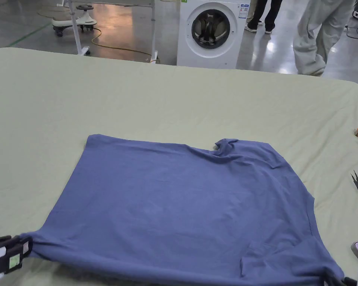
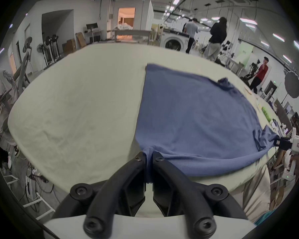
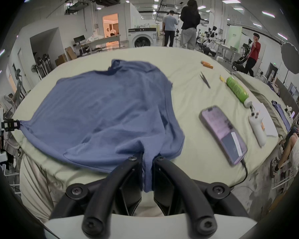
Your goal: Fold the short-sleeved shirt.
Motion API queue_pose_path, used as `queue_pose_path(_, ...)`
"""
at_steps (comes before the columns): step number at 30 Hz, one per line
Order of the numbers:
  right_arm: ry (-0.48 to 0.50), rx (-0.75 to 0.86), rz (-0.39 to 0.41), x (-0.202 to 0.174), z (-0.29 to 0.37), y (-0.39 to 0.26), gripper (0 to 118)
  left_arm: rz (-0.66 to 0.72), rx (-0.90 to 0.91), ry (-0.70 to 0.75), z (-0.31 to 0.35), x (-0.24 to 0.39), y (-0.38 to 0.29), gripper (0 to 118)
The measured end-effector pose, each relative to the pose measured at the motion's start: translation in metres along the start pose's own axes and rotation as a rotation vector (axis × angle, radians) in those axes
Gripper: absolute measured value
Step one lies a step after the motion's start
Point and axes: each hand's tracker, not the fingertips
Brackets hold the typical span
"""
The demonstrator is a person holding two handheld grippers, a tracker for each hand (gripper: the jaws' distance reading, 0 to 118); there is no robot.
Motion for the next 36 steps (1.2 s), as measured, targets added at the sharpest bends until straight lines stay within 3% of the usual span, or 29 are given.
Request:
queue_pose_path(6, -0.001, 0.055, 0.014, 0.004, -0.019, 0.062, 8, -0.026, 0.061, -0.012, -0.033, -0.008, 0.058, 3)
queue_pose_path(14, -0.01, 0.007, -0.004, 0.013, -0.104, 0.134, 8, -0.064, 0.037, 0.011, -0.114, -0.001, 0.113, 3)
queue_pose_path(25, -0.026, -0.1, -0.025, 0.015, -0.182, 0.144, 10, -0.066, -0.118, 0.073, -0.176, 0.016, 0.116, 3)
queue_pose_path(27, -0.029, -0.103, -0.019, 0.015, -0.184, 0.143, 16, -0.063, -0.127, 0.077, -0.178, 0.019, 0.113, 10)
queue_pose_path(29, -0.065, -0.072, -0.006, 0.012, -0.177, 0.142, 26, -0.071, -0.105, 0.1, -0.169, 0.024, 0.112, 30)
queue_pose_path(31, -0.071, 0.017, -0.007, 0.009, -0.161, 0.143, 46, -0.071, -0.051, 0.092, -0.156, 0.028, 0.111, 53)
queue_pose_path(33, -0.066, 0.112, 0.004, 0.001, -0.143, 0.141, 58, -0.05, 0.014, 0.046, -0.14, 0.031, 0.111, 56)
queue_pose_path(36, -0.061, 0.26, 0.007, -0.015, -0.113, 0.134, 58, -0.059, 0.13, 0.003, -0.113, 0.045, 0.103, 55)
